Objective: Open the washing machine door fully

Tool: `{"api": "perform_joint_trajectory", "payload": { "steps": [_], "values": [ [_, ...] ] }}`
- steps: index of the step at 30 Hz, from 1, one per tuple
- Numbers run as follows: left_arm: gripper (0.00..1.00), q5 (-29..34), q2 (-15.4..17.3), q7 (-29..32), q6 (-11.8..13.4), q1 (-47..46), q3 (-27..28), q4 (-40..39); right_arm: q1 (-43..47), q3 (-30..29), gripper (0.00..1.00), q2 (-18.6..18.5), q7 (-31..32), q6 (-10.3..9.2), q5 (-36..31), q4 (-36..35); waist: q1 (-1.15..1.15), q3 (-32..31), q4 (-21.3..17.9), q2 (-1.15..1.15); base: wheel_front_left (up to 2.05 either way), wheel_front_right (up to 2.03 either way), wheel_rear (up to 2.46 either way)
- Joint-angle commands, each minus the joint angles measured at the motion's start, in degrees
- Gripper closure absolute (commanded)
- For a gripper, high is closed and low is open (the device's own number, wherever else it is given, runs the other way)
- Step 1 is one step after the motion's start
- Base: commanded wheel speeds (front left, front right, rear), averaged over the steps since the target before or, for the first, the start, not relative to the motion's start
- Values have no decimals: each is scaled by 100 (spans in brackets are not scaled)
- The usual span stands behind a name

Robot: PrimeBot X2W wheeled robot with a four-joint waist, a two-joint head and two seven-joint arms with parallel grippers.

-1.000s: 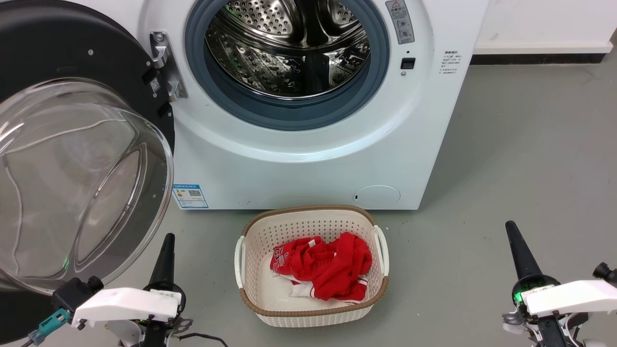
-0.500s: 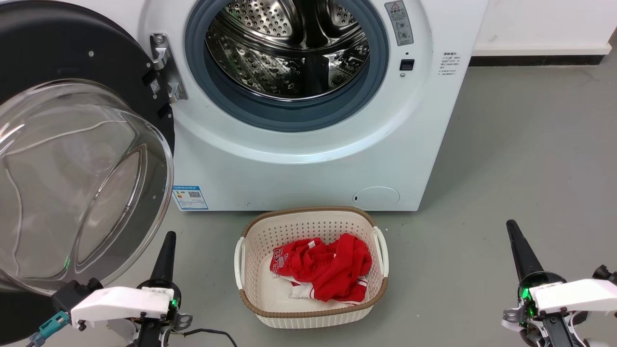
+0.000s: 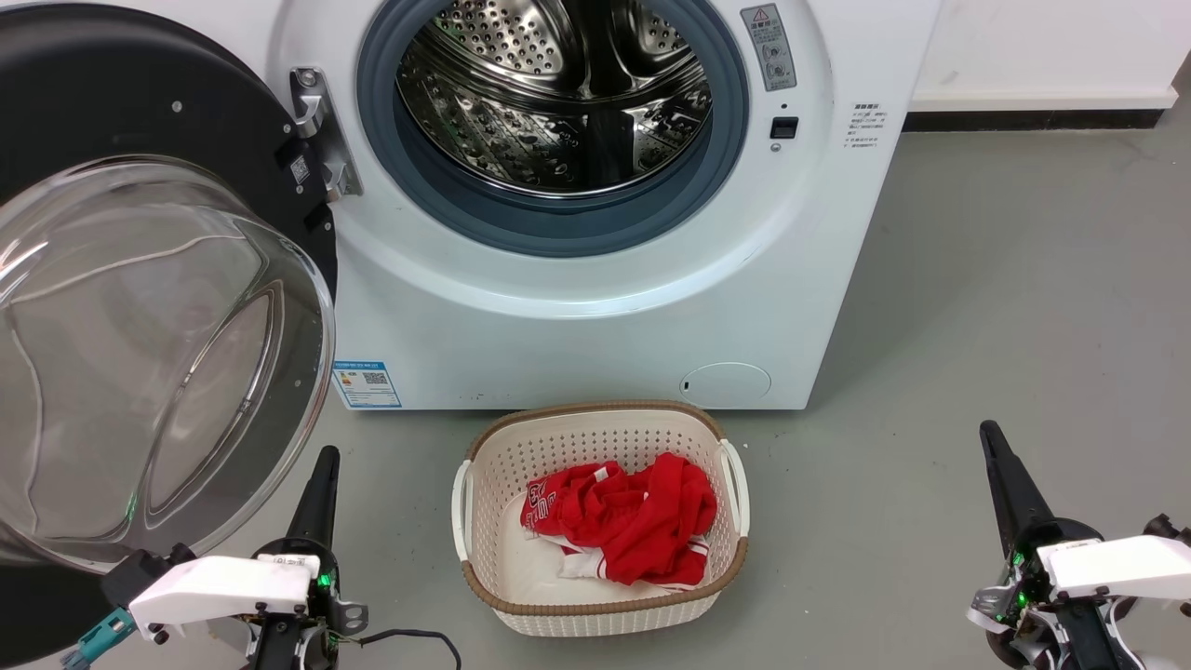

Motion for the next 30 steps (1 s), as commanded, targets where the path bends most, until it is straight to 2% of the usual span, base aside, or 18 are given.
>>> {"api": "perform_joint_trajectory", "payload": {
  "steps": [1, 30],
  "values": [
    [100, -145, -5, 44, -31, -107, 29, 3, -103, -14, 100, -16, 27, 0, 165, 25, 0, -4, -1, 0, 0, 0, 0],
    [100, -1218, -63, 326, -122, -131, 159, 124, -205, -100, 100, 18, 207, 0, 1232, 246, 0, -52, -14, 0, 0, 0, 0]
  ]
}}
